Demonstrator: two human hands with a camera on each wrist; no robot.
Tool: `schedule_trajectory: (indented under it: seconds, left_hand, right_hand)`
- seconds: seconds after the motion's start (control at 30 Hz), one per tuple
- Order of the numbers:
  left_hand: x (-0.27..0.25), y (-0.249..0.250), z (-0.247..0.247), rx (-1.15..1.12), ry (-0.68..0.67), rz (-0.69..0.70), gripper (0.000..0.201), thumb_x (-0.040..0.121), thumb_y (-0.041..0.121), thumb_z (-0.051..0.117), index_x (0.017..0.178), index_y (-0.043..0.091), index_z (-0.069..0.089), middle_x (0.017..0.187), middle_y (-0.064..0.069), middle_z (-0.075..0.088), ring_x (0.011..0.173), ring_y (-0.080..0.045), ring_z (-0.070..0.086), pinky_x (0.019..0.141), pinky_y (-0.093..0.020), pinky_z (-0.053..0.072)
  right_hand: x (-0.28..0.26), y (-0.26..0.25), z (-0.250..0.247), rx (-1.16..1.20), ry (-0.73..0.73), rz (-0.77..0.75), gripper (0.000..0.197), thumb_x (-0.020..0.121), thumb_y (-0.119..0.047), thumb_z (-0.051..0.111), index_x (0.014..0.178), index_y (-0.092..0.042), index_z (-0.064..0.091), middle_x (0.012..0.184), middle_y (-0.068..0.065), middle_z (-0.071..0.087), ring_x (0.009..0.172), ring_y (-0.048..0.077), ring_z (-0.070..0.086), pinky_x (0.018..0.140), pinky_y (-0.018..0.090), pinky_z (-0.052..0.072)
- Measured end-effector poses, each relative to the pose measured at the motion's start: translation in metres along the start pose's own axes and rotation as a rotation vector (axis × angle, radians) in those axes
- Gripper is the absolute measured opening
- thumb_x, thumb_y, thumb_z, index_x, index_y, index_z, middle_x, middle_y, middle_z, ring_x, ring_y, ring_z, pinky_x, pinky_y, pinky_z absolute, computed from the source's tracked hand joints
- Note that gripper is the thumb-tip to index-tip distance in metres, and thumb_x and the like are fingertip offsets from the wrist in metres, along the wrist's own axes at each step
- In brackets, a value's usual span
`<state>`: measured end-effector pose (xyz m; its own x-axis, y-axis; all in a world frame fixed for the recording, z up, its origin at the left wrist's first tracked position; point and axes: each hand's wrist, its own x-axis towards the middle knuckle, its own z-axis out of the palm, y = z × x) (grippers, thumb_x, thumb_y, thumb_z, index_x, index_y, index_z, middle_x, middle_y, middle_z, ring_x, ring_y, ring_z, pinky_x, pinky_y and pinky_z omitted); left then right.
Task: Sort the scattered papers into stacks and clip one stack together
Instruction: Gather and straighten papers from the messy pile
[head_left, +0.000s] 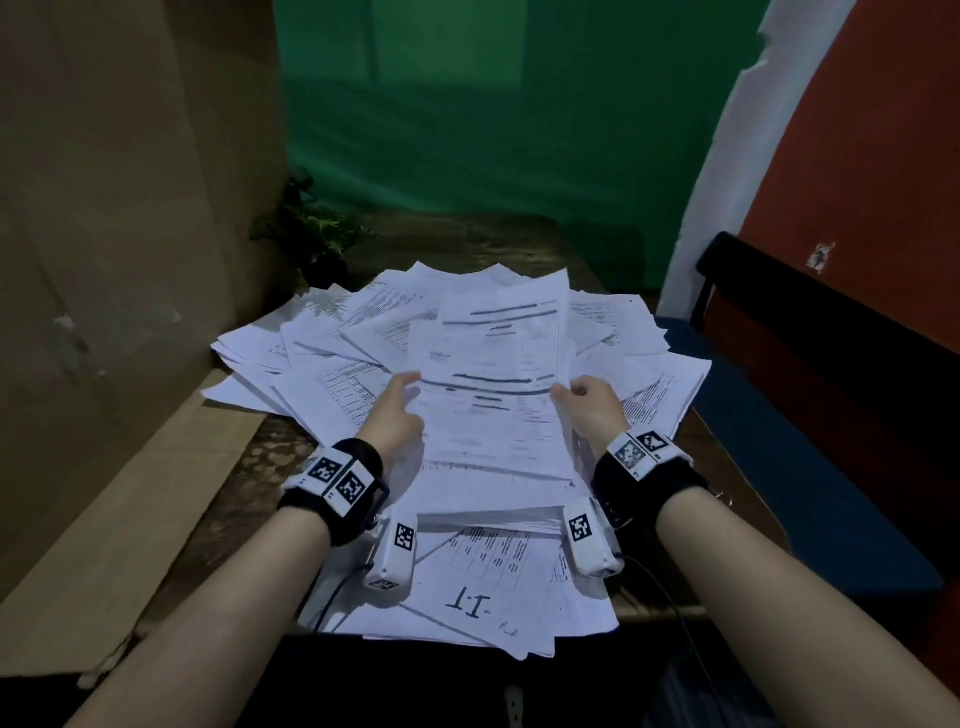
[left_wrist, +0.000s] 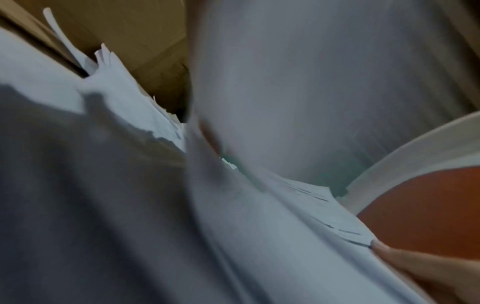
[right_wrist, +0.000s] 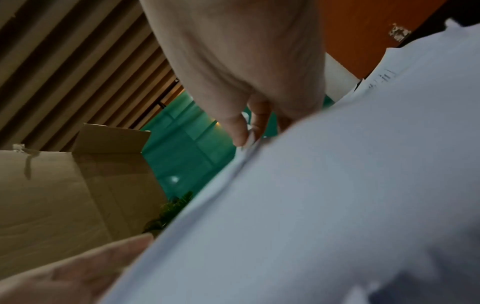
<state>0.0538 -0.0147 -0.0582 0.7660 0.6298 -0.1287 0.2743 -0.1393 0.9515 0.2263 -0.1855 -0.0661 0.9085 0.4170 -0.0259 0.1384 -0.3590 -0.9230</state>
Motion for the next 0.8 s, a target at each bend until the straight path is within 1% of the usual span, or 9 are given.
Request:
schedule_trajectory:
  seconds: [0.1, 0.2, 0.27, 0.33, 0.37, 0.47, 0.53, 0.7, 0.8]
  left_hand:
    - [0.003, -0.010, -0.005, 0.153, -0.084, -0.088, 0.068, 0.092, -0.013, 0.033, 0.151, 0.016, 0.018, 0.157, -0.009, 0.021, 0.143, -0.021, 0.026, 0.085, -0.027, 0.039]
    - [0.007, -0.015, -0.011, 0.145, -0.096, -0.121, 0.060, 0.091, -0.008, 0.039, 0.144, 0.016, 0.028, 0.130, -0.008, 0.048, 0.109, -0.027, 0.053, 0.075, -0.029, 0.040]
    - [0.012, -0.014, -0.022, 0.045, 0.059, -0.135, 0.054, 0.092, -0.003, 0.045, 0.141, 0.016, 0.033, 0.124, -0.010, 0.049, 0.101, -0.027, 0.052, 0.078, -0.032, 0.041]
    - [0.022, -0.013, -0.042, 0.035, 0.360, -0.169, 0.058, 0.088, 0.008, 0.054, 0.142, 0.012, 0.033, 0.134, -0.016, 0.044, 0.110, -0.030, 0.049, 0.094, -0.036, 0.042]
    - [0.027, -0.016, -0.056, 0.027, 0.482, -0.222, 0.065, 0.082, 0.014, 0.059, 0.142, 0.011, 0.032, 0.139, -0.019, 0.040, 0.118, -0.033, 0.047, 0.101, -0.041, 0.041]
    - [0.042, -0.038, -0.091, -0.294, 0.623, -0.401, 0.082, 0.061, 0.021, 0.073, 0.134, 0.003, 0.040, 0.134, -0.019, 0.047, 0.111, -0.035, 0.054, 0.089, -0.044, 0.052]
    - [0.039, -0.043, -0.095, -0.461, 0.566, -0.356, 0.054, 0.076, 0.010, 0.071, 0.125, -0.003, 0.051, 0.124, -0.019, 0.055, 0.095, -0.028, 0.059, 0.080, -0.037, 0.054]
    - [0.028, -0.034, -0.077, -0.166, 0.271, -0.195, 0.022, 0.091, 0.004, 0.061, 0.111, -0.005, 0.061, 0.106, -0.016, 0.063, 0.089, -0.028, 0.063, 0.080, -0.039, 0.049]
    - [0.037, -0.024, -0.078, 0.140, 0.326, -0.102, 0.021, 0.093, 0.006, 0.055, 0.105, -0.008, 0.063, 0.106, -0.024, 0.065, 0.098, -0.035, 0.063, 0.085, -0.041, 0.049]
  right_hand:
    - [0.007, 0.001, -0.007, -0.059, -0.001, 0.052, 0.034, 0.094, -0.019, 0.054, 0.066, -0.015, 0.034, 0.062, 0.000, 0.032, 0.054, 0.017, 0.032, 0.056, 0.028, 0.025]
    - [0.008, 0.009, -0.009, -0.243, -0.215, 0.203, 0.026, 0.089, -0.008, 0.058, 0.065, -0.012, 0.048, 0.067, 0.004, 0.046, 0.056, 0.014, 0.045, 0.064, 0.025, 0.035]
    - [0.006, 0.012, -0.008, -0.190, -0.207, 0.249, 0.015, 0.091, -0.015, 0.063, 0.092, -0.002, 0.059, 0.093, 0.015, 0.057, 0.079, 0.024, 0.059, 0.070, 0.028, 0.037]
    - [0.008, 0.015, -0.005, -0.159, -0.178, 0.245, 0.074, 0.092, -0.029, 0.066, 0.144, 0.006, 0.026, 0.140, 0.021, 0.041, 0.125, 0.032, 0.048, 0.083, 0.030, 0.037]
    - [0.010, 0.015, -0.004, -0.162, -0.191, 0.255, 0.090, 0.092, -0.031, 0.066, 0.150, 0.006, 0.008, 0.148, 0.021, 0.033, 0.132, 0.033, 0.042, 0.085, 0.031, 0.038]
    - [0.014, 0.019, 0.002, -0.180, -0.215, 0.294, 0.075, 0.090, -0.026, 0.067, 0.140, 0.010, 0.024, 0.116, 0.021, 0.053, 0.101, 0.031, 0.056, 0.074, 0.031, 0.046]
    - [0.017, 0.022, 0.005, -0.197, -0.219, 0.293, 0.062, 0.085, -0.025, 0.072, 0.129, 0.008, 0.041, 0.111, 0.022, 0.059, 0.097, 0.032, 0.061, 0.081, 0.037, 0.052]
    - [0.017, 0.022, 0.004, -0.248, -0.269, 0.261, 0.041, 0.085, -0.017, 0.071, 0.114, 0.005, 0.051, 0.103, 0.016, 0.064, 0.088, 0.024, 0.063, 0.066, 0.027, 0.048]
    - [0.015, 0.024, 0.003, -0.278, -0.285, 0.241, 0.048, 0.078, -0.019, 0.074, 0.117, 0.001, 0.054, 0.108, 0.015, 0.066, 0.094, 0.027, 0.064, 0.064, 0.026, 0.050]
